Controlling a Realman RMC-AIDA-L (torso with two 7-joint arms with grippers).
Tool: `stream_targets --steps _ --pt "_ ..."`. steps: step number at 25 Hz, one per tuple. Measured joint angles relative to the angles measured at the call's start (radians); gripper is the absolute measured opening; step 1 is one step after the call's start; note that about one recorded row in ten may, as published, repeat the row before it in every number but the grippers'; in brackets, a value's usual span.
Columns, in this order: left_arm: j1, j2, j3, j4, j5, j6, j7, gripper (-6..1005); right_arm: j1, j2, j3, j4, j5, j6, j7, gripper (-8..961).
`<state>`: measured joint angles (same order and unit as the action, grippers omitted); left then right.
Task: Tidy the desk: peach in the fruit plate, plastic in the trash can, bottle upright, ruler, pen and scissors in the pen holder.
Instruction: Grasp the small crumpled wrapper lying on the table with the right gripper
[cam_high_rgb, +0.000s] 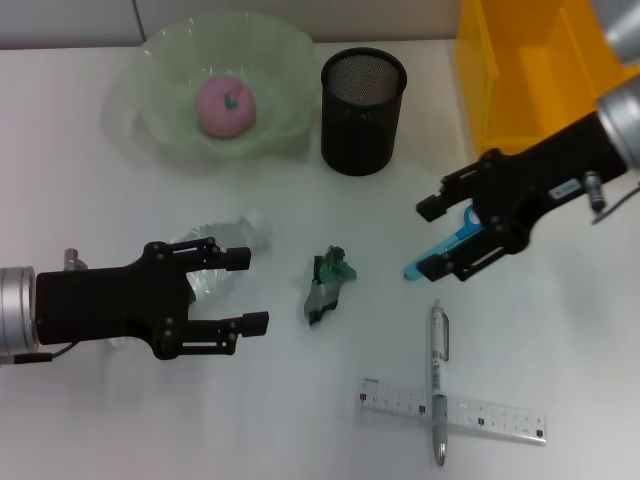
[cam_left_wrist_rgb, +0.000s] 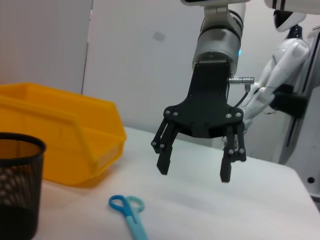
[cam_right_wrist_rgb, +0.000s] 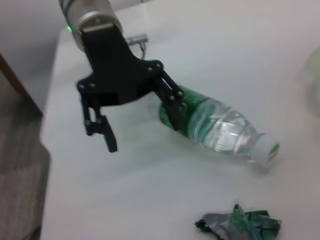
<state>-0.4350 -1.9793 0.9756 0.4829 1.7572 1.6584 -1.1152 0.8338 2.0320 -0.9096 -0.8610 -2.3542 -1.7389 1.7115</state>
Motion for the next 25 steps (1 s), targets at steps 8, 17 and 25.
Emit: stream_targets --steps 8,17,25 --pt "-0.007 0.002 -0.002 0.007 0.007 -0.042 -0.003 800 0.017 0.045 -0.141 -0.007 -0.007 0.128 0.06 816" --pt "-0.006 0.002 0.004 0.006 0.009 -0.038 -0.003 800 0.088 0.054 -0.341 0.066 0.014 0.235 0.138 816" --pt "0.001 0.002 0.006 0.006 0.009 -0.037 -0.004 800 0.073 0.056 -0.459 0.109 0.115 0.386 0.048 816"
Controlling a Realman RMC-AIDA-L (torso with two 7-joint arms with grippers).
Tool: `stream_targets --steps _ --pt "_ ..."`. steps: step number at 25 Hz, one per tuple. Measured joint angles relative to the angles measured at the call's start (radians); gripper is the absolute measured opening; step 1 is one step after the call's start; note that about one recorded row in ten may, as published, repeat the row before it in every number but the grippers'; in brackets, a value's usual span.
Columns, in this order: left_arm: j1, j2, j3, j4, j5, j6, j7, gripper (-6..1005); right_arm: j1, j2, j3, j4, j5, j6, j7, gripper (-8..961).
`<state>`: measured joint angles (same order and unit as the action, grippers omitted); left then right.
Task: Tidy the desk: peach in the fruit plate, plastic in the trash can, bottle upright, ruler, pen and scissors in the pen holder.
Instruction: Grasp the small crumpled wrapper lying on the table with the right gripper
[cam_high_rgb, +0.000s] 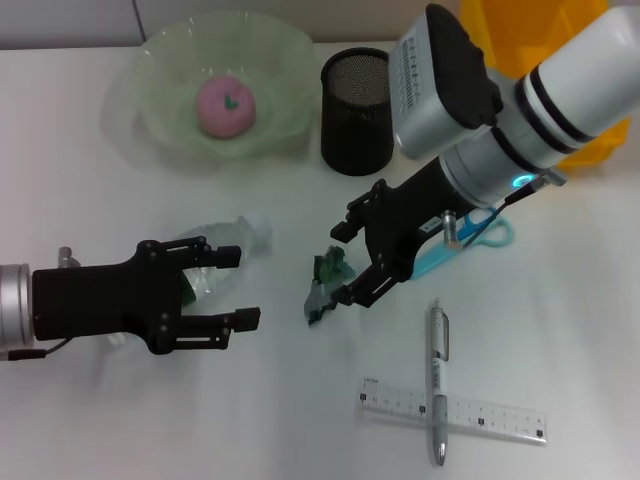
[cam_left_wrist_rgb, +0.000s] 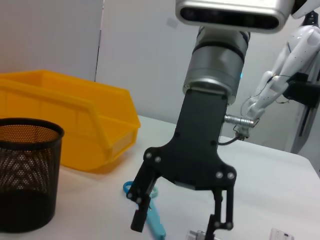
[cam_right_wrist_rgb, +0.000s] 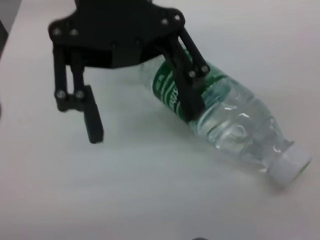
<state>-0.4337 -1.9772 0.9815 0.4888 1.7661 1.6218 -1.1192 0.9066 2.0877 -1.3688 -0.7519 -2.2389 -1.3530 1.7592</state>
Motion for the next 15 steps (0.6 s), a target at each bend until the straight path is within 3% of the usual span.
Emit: stream_targets --steps 15 --pt "0.009 0.008 -0.007 0.001 -0.001 0.0 -0.008 800 -0.008 0.004 -0.199 0.053 0.106 0.171 -0.093 817"
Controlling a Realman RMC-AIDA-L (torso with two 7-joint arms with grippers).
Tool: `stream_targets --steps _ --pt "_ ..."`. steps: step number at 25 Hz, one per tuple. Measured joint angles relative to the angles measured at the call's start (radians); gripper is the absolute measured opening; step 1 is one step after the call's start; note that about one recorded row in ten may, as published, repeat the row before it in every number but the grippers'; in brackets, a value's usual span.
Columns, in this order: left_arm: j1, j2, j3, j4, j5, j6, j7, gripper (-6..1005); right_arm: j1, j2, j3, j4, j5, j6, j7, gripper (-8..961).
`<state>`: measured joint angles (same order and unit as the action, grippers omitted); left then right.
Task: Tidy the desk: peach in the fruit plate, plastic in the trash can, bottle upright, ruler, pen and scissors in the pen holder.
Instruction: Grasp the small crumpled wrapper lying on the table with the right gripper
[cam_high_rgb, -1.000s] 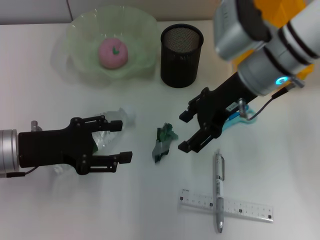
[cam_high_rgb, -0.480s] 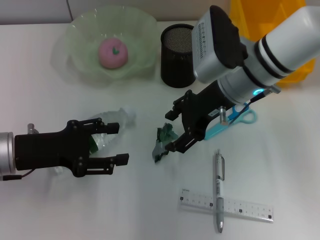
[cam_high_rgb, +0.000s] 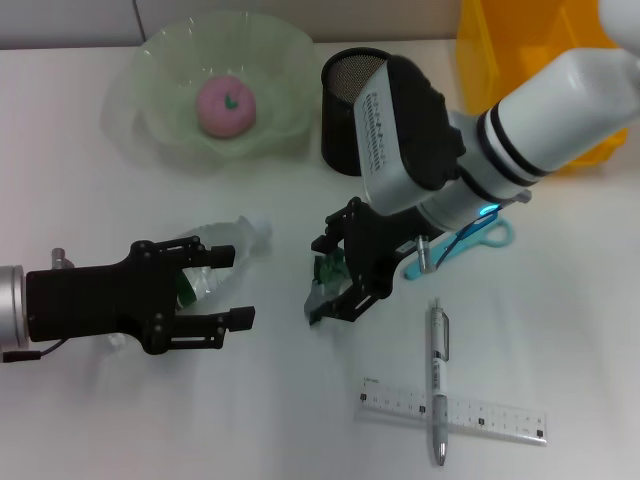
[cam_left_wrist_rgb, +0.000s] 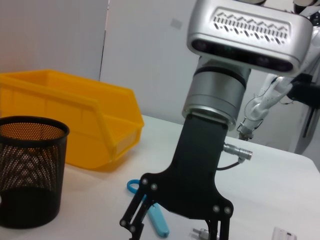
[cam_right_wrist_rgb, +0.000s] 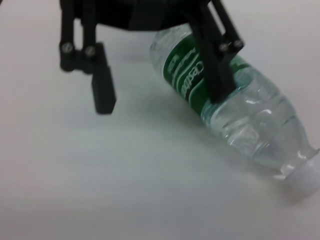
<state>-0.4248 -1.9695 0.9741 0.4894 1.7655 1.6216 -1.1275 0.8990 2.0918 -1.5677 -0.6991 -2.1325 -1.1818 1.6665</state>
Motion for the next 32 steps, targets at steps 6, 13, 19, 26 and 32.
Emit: stream_targets --steps 6,13,19,26,32 --pt "0.0 -0.001 0.0 0.0 0.0 -0.003 0.0 800 -0.002 0.001 -0.029 0.001 0.001 0.024 -0.013 817" --pt "0.001 0.0 -0.008 0.002 -0.002 0.005 0.0 800 -0.003 0.001 -0.04 0.0 0.014 0.058 -0.043 817" --pt "0.001 0.0 -0.01 0.002 -0.004 0.012 0.0 800 0.002 0.001 -0.074 0.011 0.024 0.078 -0.052 817" --pt "-0.001 0.0 -0.011 0.002 -0.006 0.012 0.0 799 0.007 0.001 -0.092 0.02 0.025 0.091 -0.052 816" --pt "-0.003 -0.001 -0.024 0.002 -0.006 0.014 -0.001 799 -0.002 0.001 -0.091 0.017 0.025 0.107 -0.047 786"
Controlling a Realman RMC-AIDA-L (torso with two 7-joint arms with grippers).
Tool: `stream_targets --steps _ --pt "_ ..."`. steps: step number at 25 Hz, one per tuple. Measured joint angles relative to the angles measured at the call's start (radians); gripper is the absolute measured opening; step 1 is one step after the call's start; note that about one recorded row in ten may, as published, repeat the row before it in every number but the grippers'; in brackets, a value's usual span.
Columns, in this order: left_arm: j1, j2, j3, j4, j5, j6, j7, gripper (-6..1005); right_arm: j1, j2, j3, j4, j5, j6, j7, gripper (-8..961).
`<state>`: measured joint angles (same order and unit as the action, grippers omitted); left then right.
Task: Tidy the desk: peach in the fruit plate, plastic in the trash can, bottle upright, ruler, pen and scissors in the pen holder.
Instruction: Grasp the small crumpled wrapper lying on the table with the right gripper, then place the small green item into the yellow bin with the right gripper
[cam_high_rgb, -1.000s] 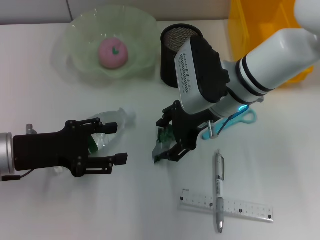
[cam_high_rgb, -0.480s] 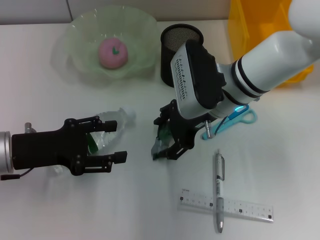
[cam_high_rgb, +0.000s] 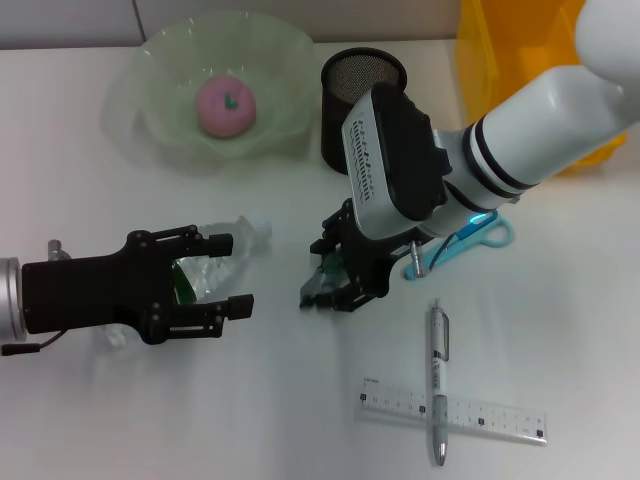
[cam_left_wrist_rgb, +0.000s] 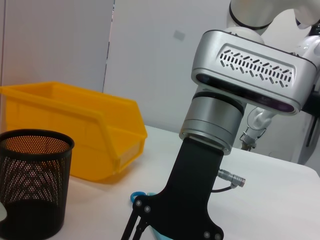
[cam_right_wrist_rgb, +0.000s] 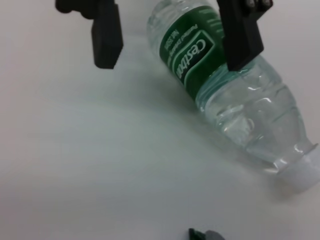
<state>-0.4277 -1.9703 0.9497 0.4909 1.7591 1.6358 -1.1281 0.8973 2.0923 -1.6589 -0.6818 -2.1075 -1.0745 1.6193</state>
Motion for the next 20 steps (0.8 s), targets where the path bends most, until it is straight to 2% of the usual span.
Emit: stream_targets --steps 3,15,18,20 --pt "0.0 0.0 -0.005 0.0 0.0 0.002 0.0 799 -0.003 0.0 0.009 -0.005 0.001 0.0 0.009 741" --pt "0.003 -0.001 -0.012 0.0 0.0 0.004 -0.001 799 -0.017 -0.006 0.01 -0.029 0.001 -0.007 0.054 293" --pt "0.003 0.0 -0.013 0.0 -0.001 0.007 -0.001 799 -0.026 -0.008 0.017 -0.044 0.001 -0.03 0.068 221" --pt "0.003 0.0 -0.013 0.0 -0.001 0.008 -0.001 799 -0.029 -0.008 0.025 -0.049 0.001 -0.038 0.072 212"
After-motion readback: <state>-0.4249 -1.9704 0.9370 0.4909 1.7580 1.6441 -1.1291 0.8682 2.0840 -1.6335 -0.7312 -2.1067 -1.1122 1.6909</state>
